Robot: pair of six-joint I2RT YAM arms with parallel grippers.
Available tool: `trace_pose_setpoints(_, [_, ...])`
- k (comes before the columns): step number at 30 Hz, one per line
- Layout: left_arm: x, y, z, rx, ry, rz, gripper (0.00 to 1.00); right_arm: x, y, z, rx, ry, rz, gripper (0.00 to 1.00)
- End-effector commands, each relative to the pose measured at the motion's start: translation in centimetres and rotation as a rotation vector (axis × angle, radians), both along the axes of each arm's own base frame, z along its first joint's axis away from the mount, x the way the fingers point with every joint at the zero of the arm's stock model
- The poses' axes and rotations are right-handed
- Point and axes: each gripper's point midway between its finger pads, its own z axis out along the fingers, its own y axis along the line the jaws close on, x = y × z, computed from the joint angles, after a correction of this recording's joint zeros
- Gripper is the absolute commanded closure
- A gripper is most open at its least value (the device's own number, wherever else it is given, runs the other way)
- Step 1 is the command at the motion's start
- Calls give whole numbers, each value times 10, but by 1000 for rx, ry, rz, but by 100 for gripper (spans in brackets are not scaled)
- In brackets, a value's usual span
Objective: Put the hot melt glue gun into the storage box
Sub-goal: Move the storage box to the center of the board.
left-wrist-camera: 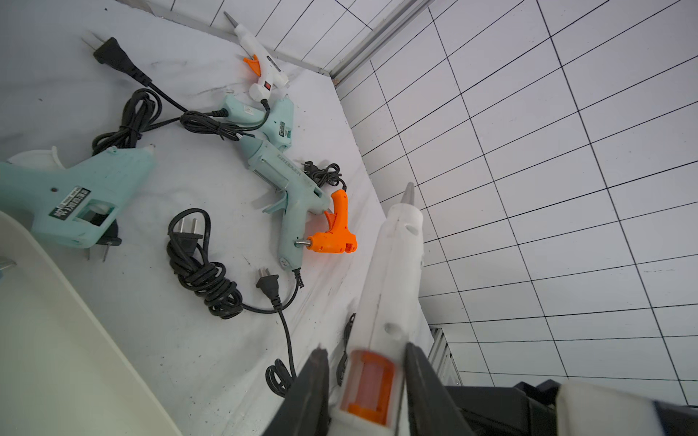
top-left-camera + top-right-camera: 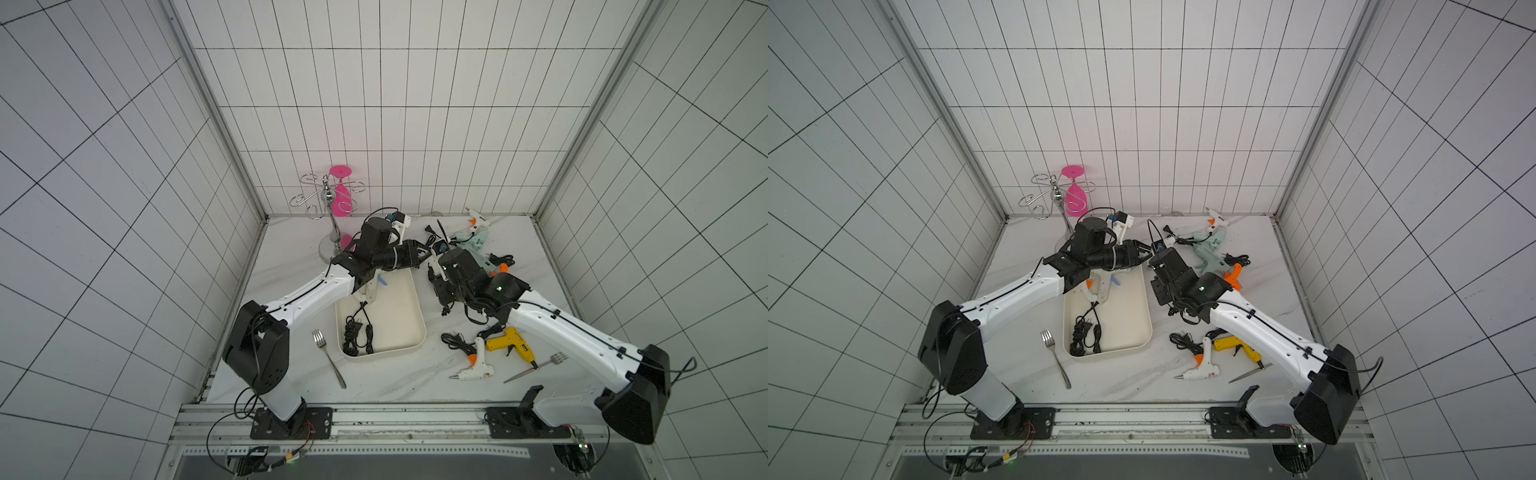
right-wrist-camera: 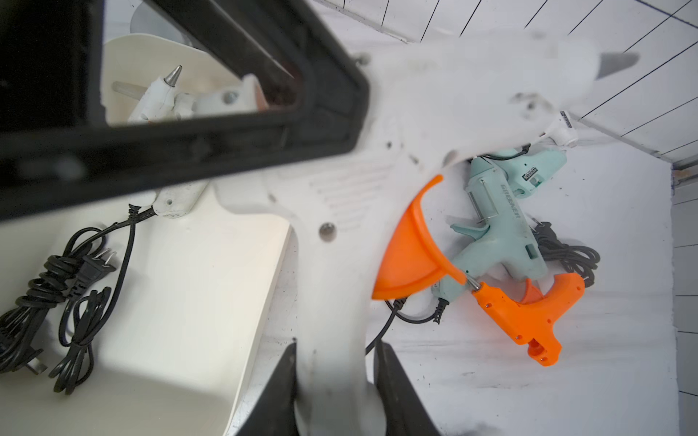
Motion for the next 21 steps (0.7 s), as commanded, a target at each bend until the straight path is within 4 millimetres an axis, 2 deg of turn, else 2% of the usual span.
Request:
trace_pose_setpoints(1, [-12,-15,-3,-34,17,-78,56,4,11,30,73,-65,14,86])
trace_pose_setpoints(5, [-14,-16,-6,-29,21,-83,56,4,12,30,75,-66,15,86])
trace_pose_setpoints(7, [-14,-15,-7,-25,21,-80,63,4,12,30,76,-67,13,86])
trace_pose_setpoints(10, [-13,-14,-4,-25,11,-75,79,4,12,29,75,-64,17,86])
trace_pose_setpoints(14, [-13,-15,4,-34,-10,-84,88,2,12,27,77,-59,19,82])
trace_pose_setpoints(15, [-15,-15,6,-37,-14,-94,90,2,11,27,76,-61,13,76])
trace_pose_setpoints(17, [-18,-16,17,-38,-37,-117,92,3,5,31,70,-79,-9,43])
trace_pose_setpoints(21, [-25,-10,49,-16,-111,-148,92,-1,-23,64,115,-171,-74,13])
